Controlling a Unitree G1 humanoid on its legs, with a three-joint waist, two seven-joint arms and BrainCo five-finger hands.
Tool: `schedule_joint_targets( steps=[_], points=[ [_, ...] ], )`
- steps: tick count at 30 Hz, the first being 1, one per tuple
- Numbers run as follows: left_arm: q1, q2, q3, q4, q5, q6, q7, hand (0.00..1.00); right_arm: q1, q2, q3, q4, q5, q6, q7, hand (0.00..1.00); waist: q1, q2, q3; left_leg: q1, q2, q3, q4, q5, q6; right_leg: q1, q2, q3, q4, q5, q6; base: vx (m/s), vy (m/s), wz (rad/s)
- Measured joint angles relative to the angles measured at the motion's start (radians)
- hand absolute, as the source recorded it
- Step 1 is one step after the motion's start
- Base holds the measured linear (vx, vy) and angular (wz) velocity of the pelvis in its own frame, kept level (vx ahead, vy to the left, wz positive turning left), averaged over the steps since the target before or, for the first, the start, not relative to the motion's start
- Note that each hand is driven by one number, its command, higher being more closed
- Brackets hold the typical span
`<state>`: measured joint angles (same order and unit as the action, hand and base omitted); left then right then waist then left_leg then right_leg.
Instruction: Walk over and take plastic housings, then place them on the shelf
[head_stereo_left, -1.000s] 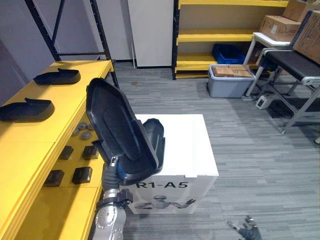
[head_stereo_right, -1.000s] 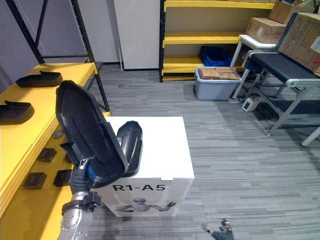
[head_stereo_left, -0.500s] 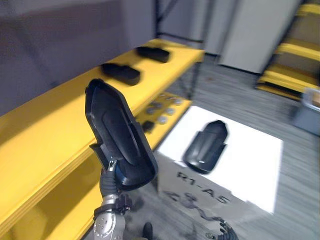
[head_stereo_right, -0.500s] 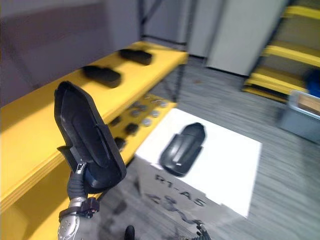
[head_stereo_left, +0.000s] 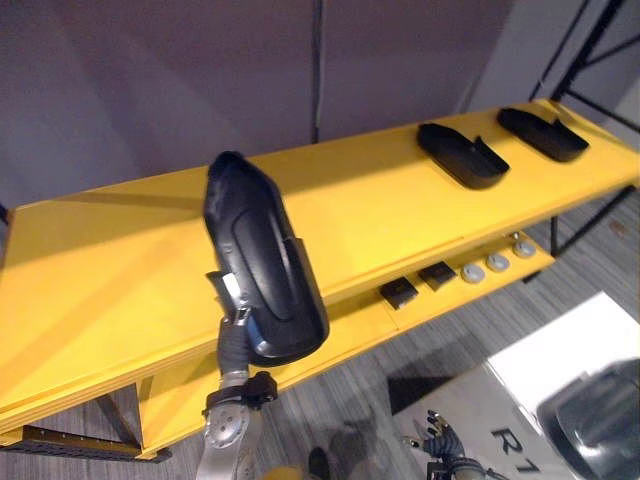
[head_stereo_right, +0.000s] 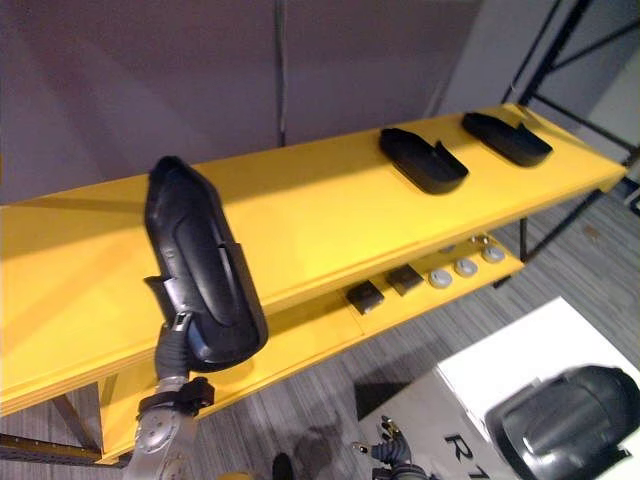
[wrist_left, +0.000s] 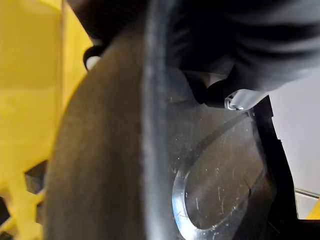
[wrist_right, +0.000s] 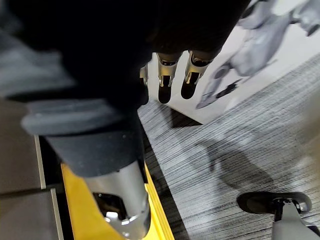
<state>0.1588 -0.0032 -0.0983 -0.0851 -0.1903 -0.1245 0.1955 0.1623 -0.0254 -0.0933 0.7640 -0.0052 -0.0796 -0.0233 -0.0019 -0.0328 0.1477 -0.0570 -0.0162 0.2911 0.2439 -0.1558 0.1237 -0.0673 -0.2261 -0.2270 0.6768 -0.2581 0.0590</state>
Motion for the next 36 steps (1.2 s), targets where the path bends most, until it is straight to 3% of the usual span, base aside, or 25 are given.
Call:
schedule_joint_targets(
  steps=[1,3,5,6,7,8,10,13,14,18,20,26,36],
  points=[
    [-0.038,0.008,-0.016,0.021,0.005,-0.003,-0.001,1.0,0.008,0.008,0.01,-0.003,0.001,0.006,-0.002,0.0,-0.008,-0.013,0.02,0.013,-0.03,-0.018,0.05,-0.032,0.001,-0.027,0.002,0.086,-0.063,-0.017,0.032,0.21,-0.117,0.66],
    [-0.052,0.004,-0.045,0.024,0.018,0.001,0.002,1.0,0.034,0.014,0.017,-0.047,0.009,0.007,-0.005,0.0,-0.036,-0.018,0.012,0.03,-0.055,-0.059,0.052,-0.04,0.001,-0.072,0.048,0.224,-0.13,-0.02,0.038,0.18,-0.038,0.88],
    [-0.074,-0.004,-0.1,0.023,0.022,0.001,-0.001,1.0,0.062,0.033,0.016,-0.083,0.009,0.007,-0.007,0.0,-0.04,-0.03,0.003,0.046,-0.077,-0.11,0.035,-0.051,-0.01,-0.104,0.078,0.302,-0.193,-0.012,0.045,0.25,-0.073,1.04],
    [-0.074,-0.017,-0.118,0.023,0.029,0.0,-0.001,1.0,0.08,0.036,0.018,-0.092,0.009,0.007,-0.004,0.0,-0.011,-0.039,-0.009,0.067,-0.079,-0.116,0.034,-0.061,-0.014,-0.104,0.077,0.292,-0.237,0.011,0.047,0.31,-0.119,0.54],
    [-0.073,-0.02,-0.119,0.023,0.029,0.0,0.001,1.0,0.085,0.038,0.018,-0.092,0.009,0.008,-0.004,0.0,-0.002,-0.041,-0.013,0.076,-0.078,-0.117,0.035,-0.066,-0.023,-0.098,0.08,0.29,-0.257,0.018,0.04,0.28,-0.121,0.27],
    [-0.073,-0.023,-0.118,0.023,0.029,0.0,0.003,1.0,0.09,0.042,0.017,-0.092,0.009,0.008,-0.004,0.0,0.001,-0.042,-0.019,0.084,-0.075,-0.117,0.036,-0.07,-0.029,-0.088,0.083,0.287,-0.282,0.029,0.033,0.22,-0.119,0.2],
    [-0.073,-0.04,-0.123,0.023,0.029,0.0,0.004,1.0,0.11,0.056,0.015,-0.094,0.008,0.009,-0.002,0.0,-0.003,-0.04,-0.05,0.106,-0.046,-0.11,0.033,-0.089,-0.064,-0.038,0.103,0.262,-0.374,0.136,0.042,0.3,-0.179,0.18],
    [-0.078,-0.043,-0.136,0.026,0.033,0.0,0.005,1.0,0.112,0.064,0.017,-0.096,0.008,0.01,0.004,0.0,-0.004,-0.032,-0.079,0.13,0.022,-0.086,0.025,-0.11,-0.105,0.018,0.17,0.257,-0.46,0.168,0.014,0.26,-0.18,-0.26],
    [-0.088,-0.043,-0.146,0.034,0.038,0.0,0.004,1.0,0.113,0.068,0.017,-0.095,0.008,0.013,0.007,0.0,-0.006,-0.033,-0.083,0.152,0.041,-0.072,0.001,-0.109,-0.134,0.034,0.188,0.258,-0.484,0.177,0.0,0.23,-0.18,-0.33],
    [-0.128,-0.043,-0.204,0.084,0.039,0.003,0.002,1.0,0.124,0.06,0.016,-0.09,0.007,0.015,0.007,0.0,-0.014,-0.027,-0.099,0.194,0.056,-0.059,-0.083,-0.074,-0.192,0.056,0.212,0.264,-0.534,0.191,-0.021,0.14,-0.131,-0.16],
    [-0.134,-0.042,-0.212,0.094,0.051,0.003,-0.002,1.0,0.123,0.058,0.016,-0.09,0.005,0.015,0.007,0.0,-0.022,-0.026,-0.101,0.206,0.055,-0.051,-0.101,-0.061,-0.201,0.067,0.214,0.27,-0.556,0.196,-0.027,0.09,-0.046,-0.1],
    [-0.222,-0.036,-0.211,0.235,0.076,0.021,0.024,1.0,0.111,0.047,0.017,-0.066,0.003,0.015,0.007,0.0,-0.031,-0.007,-0.119,0.222,0.046,-0.054,-0.137,-0.041,-0.171,0.105,0.21,0.248,-0.628,0.243,-0.022,0.0,0.041,0.05],
    [-0.365,-0.045,-0.165,0.489,0.069,0.046,0.112,1.0,0.082,0.041,0.019,-0.026,-0.009,0.015,0.007,0.0,-0.042,-0.009,-0.118,0.199,0.018,-0.074,-0.16,-0.008,-0.123,0.098,0.187,0.244,-0.676,0.293,-0.01,-0.1,0.031,0.03]
  ],
)
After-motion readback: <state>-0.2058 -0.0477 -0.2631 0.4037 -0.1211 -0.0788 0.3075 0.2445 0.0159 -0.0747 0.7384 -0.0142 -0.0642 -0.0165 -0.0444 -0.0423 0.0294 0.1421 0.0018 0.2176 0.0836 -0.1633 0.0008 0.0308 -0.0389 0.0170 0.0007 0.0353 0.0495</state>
